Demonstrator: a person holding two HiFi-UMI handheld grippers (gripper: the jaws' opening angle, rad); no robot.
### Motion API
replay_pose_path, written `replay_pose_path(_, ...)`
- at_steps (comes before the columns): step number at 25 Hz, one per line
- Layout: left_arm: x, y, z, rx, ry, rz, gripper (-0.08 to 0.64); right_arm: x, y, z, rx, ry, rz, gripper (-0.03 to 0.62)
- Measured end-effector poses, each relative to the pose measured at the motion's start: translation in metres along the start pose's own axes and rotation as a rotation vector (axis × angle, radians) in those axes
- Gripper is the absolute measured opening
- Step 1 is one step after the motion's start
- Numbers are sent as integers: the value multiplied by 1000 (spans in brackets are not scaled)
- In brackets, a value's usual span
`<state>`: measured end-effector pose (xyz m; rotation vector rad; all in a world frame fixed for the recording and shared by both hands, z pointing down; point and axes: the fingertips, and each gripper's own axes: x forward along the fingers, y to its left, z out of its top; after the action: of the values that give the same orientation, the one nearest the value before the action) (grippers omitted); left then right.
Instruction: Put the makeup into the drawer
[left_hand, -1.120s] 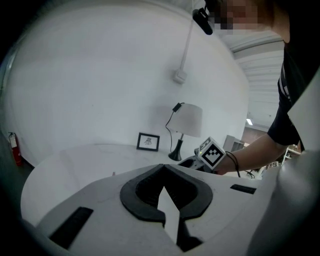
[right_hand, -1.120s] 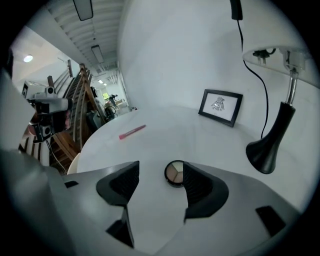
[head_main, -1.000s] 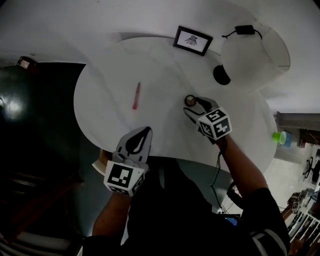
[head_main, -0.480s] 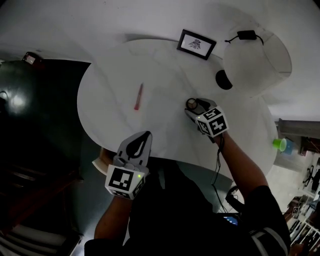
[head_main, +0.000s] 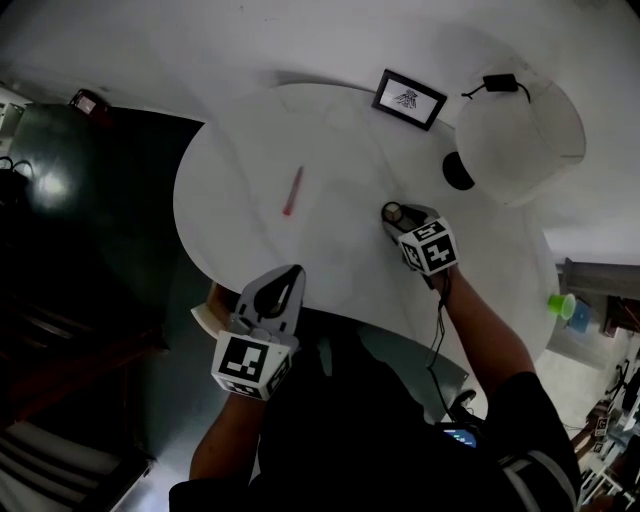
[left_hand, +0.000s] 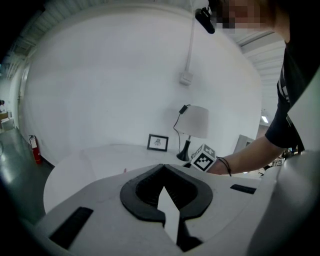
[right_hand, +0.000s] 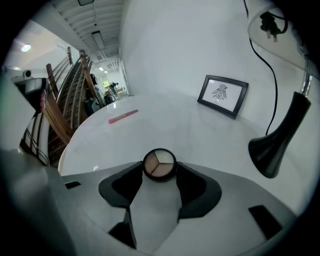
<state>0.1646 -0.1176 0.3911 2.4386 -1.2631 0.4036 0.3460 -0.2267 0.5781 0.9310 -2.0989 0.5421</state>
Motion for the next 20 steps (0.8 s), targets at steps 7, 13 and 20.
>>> replay_pose_path(7,-30,-2,7,-4,-12,45,12,-10,11,1,-5,-20,6,212)
replay_pose_path(13,-63,2,5,27,-21,33,12,-32,30,10,24,-65,-17,212)
replay_pose_path(20,-107,21,4,42,-56,34,12,-59,78,36,10,-138,-33,212)
